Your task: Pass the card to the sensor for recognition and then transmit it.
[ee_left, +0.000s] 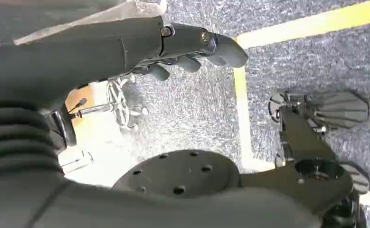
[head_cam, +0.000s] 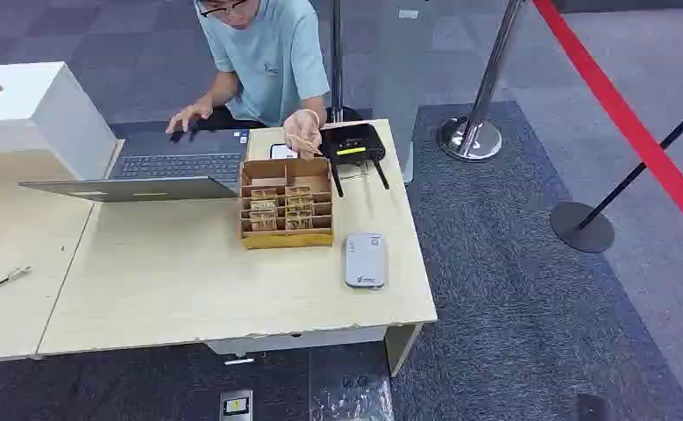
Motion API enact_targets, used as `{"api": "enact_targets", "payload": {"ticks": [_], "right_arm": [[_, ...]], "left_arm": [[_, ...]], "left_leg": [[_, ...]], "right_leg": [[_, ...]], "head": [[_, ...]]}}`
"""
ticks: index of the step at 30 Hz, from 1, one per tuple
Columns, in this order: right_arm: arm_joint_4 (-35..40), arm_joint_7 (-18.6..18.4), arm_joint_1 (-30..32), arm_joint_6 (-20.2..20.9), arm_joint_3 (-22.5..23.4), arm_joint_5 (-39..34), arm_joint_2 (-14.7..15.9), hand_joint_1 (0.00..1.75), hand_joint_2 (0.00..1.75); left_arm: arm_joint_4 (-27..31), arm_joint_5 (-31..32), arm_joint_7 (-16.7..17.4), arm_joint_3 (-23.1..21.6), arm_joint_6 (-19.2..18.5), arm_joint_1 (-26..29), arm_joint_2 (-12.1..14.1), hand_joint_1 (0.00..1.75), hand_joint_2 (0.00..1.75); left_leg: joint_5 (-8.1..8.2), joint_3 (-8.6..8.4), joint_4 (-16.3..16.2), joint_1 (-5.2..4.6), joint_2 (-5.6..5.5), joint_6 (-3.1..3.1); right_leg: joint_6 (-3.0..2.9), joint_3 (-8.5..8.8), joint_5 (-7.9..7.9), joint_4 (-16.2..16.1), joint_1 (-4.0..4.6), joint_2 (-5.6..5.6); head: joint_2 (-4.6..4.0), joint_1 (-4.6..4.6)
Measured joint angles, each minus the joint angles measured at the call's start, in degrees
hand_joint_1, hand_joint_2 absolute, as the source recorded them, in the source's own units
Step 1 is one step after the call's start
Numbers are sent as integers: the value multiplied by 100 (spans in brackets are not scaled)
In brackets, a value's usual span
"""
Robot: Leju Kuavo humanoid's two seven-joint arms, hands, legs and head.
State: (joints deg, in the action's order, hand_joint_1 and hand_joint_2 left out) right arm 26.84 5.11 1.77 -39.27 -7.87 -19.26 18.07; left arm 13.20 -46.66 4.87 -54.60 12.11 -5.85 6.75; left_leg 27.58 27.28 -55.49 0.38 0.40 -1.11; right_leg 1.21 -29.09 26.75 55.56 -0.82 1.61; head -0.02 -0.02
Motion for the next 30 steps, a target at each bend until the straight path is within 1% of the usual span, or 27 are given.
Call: {"api": "enact_targets", "payload": {"ticks": [1,2,3,5,9,11,14,16,18,21,23,27,28,30], "right_arm": [[364,-311,187,-29,104,468,58,0,175],[866,-702,366,-35,238,969,125,0,175],[1320,-951,494,-35,348,1287,165,0,175],[2271,-1365,639,-42,560,1685,252,0,175],[4022,-1671,699,-42,936,1984,315,0,175],[4823,-1767,678,-42,977,2149,355,0,175],[5913,-1853,494,-35,903,2304,468,0,175],[6562,-1943,308,-31,766,2406,523,0,175],[7122,-2099,115,-2,585,2337,588,0,175],[7745,-2283,-201,26,244,2145,698,0,175],[8142,-2331,-510,133,-66,2048,770,0,175],[8686,-2500,-1222,661,-706,2178,873,0,175],[8789,-2598,-1422,842,-881,2357,884,0,175],[8904,-2930,-1848,1275,-1234,3128,883,0,175]], "left_arm": [[0,7,-9,-4,31,4,0,0,175],[-2,35,-28,-13,74,3,7,0,175],[-2,57,-53,-28,123,-5,11,0,175],[-2,59,-114,-39,214,-27,15,0,175],[-2,-11,-149,-39,267,-25,39,0,175],[-4,-20,-149,-39,265,-23,55,0,175],[-4,-57,-210,-42,181,-30,66,0,175],[-4,-72,-249,-42,142,-29,72,0,175],[-4,-98,-271,-42,142,-30,74,0,175],[-4,-116,-275,-42,140,-29,81,0,175],[-4,-122,-275,-42,107,-33,88,0,175],[-4,-118,-302,-44,-2,-35,96,0,175],[-4,-109,-323,-44,-41,-36,103,0,175],[-4,-70,-378,-44,-100,-43,107,0,175]], "left_leg": [[0,7,1,2,-7,0],[1,7,1,3,1,1],[1,4,2,2,10,0],[0,0,1,2,10,1],[-13,1,1,2,7,-2],[-18,0,1,2,9,-5],[-21,-1,1,2,10,-5],[-21,0,1,2,9,-6],[-22,0,1,2,9,-6],[-21,5,1,2,8,-6],[-21,4,1,1,12,-6],[-23,7,1,2,12,-8],[-23,11,1,2,14,-8],[-23,10,1,2,13,-8]], "right_leg": [[0,0,0,1,-1,0],[-1,-6,-1,1,-1,-2],[-2,-8,-1,2,-2,-6],[-2,-9,-1,3,-3,-7],[-4,-10,-7,4,-2,-5],[-8,-11,-11,7,-2,-5],[-9,-12,-13,12,-2,-5],[-10,-13,-13,12,-2,-5],[-10,-14,-12,12,-2,-5],[-10,-18,-12,14,-2,-5],[-10,-23,-13,15,-2,-7],[-10,-28,-13,16,-1,-7],[-10,-28,-13,17,-1,-7],[-11,-29,-13,17,-1,-7]], "head": [[0,4],[0,0],[0,-5],[0,0],[0,0],[0,-2],[0,0],[0,2],[0,-2],[0,2],[0,0],[0,0],[0,0],[0,0]]}}
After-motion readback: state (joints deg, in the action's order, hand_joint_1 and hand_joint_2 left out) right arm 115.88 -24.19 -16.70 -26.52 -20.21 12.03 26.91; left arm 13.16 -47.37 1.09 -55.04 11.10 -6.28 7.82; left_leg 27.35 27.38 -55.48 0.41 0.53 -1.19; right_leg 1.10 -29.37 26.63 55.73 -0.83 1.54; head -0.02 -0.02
